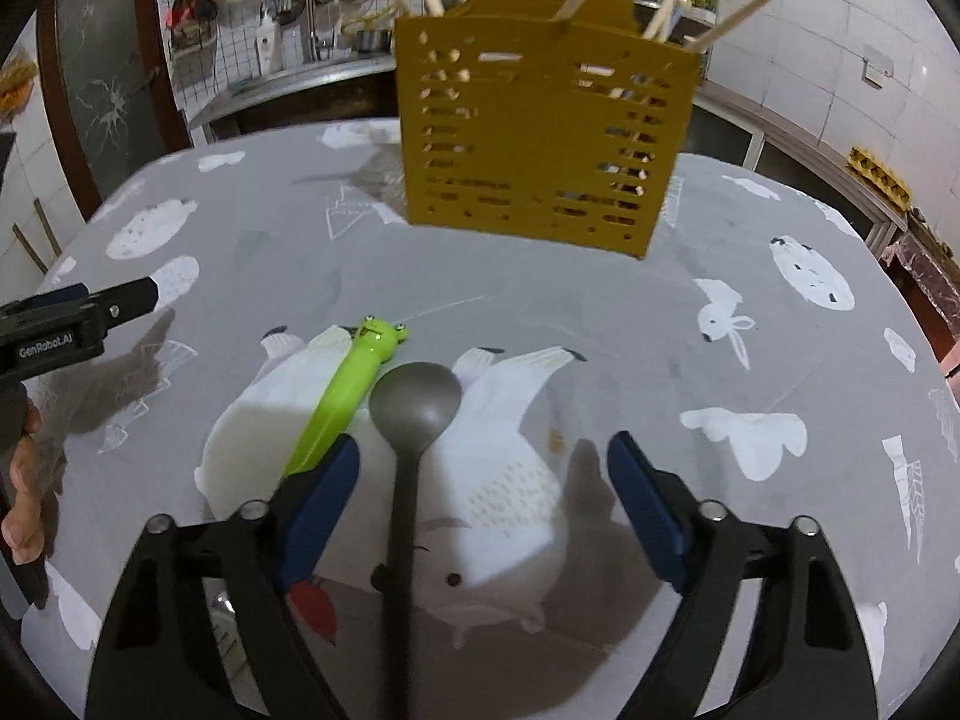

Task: Organize utensils
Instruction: 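Move both open tools back toward the frog fork and grey spoon, then grasp the grey spoon with the right tool while the left tool grasps the frog fork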

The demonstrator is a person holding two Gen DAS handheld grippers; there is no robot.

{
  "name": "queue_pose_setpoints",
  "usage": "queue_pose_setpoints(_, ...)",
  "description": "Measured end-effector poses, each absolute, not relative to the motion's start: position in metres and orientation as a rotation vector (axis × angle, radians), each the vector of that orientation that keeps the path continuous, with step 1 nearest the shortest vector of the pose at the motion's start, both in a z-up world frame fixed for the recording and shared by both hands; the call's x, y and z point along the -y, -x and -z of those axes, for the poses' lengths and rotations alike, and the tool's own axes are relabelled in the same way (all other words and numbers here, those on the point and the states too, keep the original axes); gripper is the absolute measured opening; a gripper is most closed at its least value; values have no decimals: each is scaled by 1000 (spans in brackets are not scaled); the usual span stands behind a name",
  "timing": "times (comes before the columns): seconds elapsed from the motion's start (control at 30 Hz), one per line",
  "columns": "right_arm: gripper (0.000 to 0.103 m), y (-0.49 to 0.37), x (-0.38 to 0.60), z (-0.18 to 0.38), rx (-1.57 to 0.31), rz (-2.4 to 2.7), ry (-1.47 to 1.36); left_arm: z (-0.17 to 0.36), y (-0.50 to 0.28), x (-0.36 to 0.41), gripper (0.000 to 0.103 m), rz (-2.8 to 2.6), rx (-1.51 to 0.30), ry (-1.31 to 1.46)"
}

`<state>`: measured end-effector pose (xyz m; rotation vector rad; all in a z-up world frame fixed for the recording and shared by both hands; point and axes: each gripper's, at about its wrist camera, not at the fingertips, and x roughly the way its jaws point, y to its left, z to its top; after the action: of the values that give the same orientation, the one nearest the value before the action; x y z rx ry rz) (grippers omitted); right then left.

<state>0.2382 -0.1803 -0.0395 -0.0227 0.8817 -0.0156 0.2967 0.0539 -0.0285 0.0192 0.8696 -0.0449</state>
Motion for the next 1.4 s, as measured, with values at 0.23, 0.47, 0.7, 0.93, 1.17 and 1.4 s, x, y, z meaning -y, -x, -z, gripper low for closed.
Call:
queue_pose_setpoints(0.23, 57, -263, 172, 43, -923, 21, 1, 30, -302, -57, 98, 38, -897, -9)
queue_pose_setpoints(0.47, 36, -276, 173, 42, -941, 41, -34, 27, -301, -47, 98, 56, -905, -14)
queue_pose_setpoints(0.7, 36, -268, 198, 37, -913, 35, -76, 24, -300, -24, 98, 107, -912, -7)
queue_pose_setpoints(0.93, 36, -260, 254, 34, -898, 76, -114, 22, -297, 17, 98, 180, -909, -32)
queue_pose_setpoints(1.17, 36, -250, 297, 40, -880, 73, -120, 30, -291, 71, 98, 244, -932, -106)
queue_pose_setpoints(1.4, 36, -246, 315, 44, -874, 72, -146, 44, -292, 99, 76, 268, -987, -118)
